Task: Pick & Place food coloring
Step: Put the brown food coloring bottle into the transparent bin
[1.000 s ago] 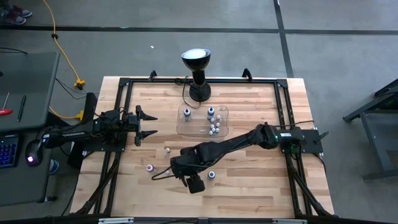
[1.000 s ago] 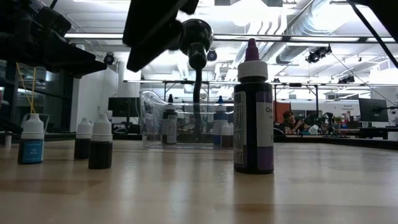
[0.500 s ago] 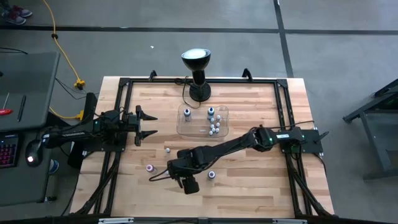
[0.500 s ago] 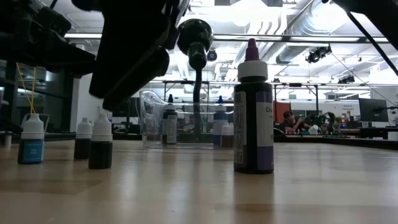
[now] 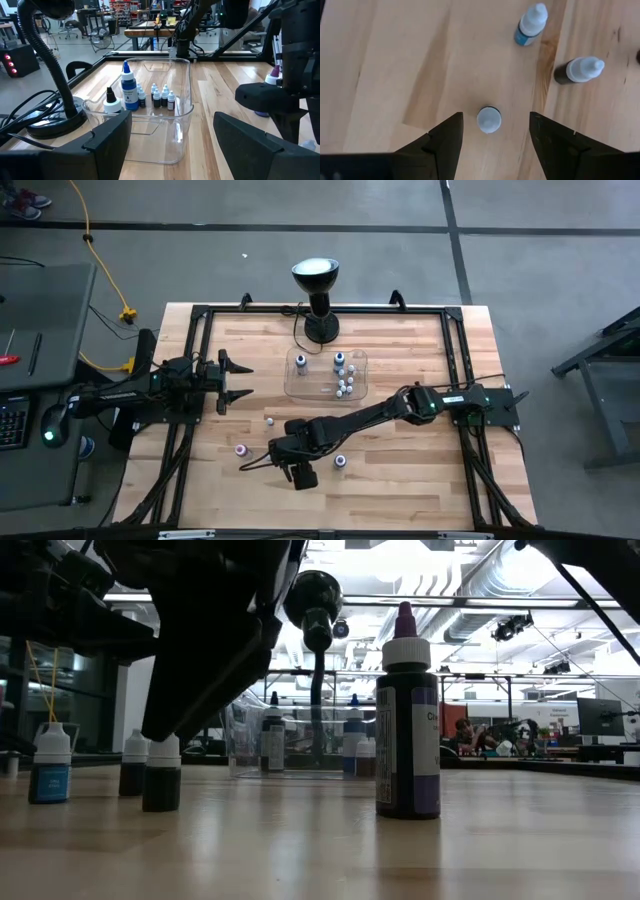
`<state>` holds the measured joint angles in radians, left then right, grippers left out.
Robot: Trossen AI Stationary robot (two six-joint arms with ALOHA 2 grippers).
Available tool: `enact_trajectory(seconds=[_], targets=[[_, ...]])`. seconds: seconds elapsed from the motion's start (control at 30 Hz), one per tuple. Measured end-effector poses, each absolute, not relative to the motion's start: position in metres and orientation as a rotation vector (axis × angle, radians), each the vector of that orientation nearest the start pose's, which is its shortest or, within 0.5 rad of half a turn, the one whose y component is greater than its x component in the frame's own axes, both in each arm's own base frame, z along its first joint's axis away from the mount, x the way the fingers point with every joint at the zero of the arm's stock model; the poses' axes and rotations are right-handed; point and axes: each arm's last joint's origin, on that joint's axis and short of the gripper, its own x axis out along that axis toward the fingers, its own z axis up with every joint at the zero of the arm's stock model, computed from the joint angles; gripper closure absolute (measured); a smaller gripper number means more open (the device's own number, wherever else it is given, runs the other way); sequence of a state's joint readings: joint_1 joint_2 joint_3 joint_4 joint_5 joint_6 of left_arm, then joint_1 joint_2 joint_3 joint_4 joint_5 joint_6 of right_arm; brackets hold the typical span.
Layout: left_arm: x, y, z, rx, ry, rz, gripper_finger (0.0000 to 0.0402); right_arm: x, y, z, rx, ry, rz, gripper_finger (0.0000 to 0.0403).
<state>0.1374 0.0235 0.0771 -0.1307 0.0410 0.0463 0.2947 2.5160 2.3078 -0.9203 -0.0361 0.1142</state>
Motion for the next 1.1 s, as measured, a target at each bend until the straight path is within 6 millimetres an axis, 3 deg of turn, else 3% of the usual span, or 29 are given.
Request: enact_trajectory(seconds=[0.53, 1.1], targets=[[0.0932, 0.0117, 0.1753, 0.04, 0.079, 0.094, 0.0124, 0.5065, 0.1543, 0.1701, -0.056, 1.143, 0.204, 0.0206], [0.0932, 0.0117, 0.1752, 0.039, 0.079, 0.094, 0.0124, 0.5051, 0.1566, 0.1704, -0.021, 1.158, 0.241, 0.0288]])
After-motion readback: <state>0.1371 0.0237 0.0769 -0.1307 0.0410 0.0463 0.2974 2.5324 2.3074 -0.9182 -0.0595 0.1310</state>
